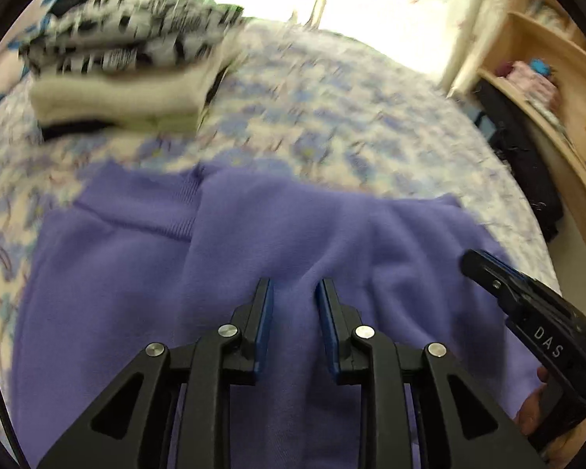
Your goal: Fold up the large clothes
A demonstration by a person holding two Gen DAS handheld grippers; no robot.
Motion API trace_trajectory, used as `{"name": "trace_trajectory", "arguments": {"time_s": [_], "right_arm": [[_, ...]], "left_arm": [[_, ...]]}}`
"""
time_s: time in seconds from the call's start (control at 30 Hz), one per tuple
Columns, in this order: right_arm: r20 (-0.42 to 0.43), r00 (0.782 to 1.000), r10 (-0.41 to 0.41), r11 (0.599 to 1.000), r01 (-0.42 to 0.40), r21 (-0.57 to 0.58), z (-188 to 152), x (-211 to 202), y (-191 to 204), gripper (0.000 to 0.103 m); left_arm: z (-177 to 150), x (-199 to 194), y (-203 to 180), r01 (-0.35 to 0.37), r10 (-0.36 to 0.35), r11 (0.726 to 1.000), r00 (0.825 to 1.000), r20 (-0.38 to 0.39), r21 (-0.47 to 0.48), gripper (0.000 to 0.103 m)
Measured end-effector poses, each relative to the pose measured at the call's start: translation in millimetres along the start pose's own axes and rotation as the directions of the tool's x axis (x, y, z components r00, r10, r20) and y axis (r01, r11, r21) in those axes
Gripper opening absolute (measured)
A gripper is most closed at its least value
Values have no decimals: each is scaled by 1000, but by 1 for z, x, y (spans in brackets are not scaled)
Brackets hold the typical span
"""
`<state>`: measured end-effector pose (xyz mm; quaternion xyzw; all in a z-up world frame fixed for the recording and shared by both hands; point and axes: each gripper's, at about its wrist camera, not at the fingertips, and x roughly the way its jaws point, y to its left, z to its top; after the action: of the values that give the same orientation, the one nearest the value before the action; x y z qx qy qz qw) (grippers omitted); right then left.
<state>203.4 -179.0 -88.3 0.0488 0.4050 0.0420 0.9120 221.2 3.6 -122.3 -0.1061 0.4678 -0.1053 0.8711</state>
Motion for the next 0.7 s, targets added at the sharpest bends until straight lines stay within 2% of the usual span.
{"name": "trace_trajectory", "arguments": {"time_s": [0.1, 0.37, 0.47, 0.53, 0.7], "right_arm": [[-41, 999, -17, 1000, 17, 13, -11, 19, -12, 17], [-42, 999, 17, 998, -14, 57, -9, 12, -17, 17], [-45, 998, 31, 997, -27, 75, -8, 1, -17, 17], [-42, 998, 51, 994, -47, 96, -9, -8, -17, 20], [-36, 996, 77, 990, -72, 125, -19, -34, -15, 20]], "left_arm": [[-4, 3, 6, 26, -26, 1000, 1000, 12, -3, 22], [-3, -3, 2, 11, -11, 1000, 1000, 10, 8, 23], [-4, -11, -3, -8, 8, 1000, 1000, 4, 16, 32], [-6, -18, -5, -18, 18, 1000, 1000, 8, 13, 48], [-15, -46, -8, -43, 42, 999, 998, 36, 15, 51]]}}
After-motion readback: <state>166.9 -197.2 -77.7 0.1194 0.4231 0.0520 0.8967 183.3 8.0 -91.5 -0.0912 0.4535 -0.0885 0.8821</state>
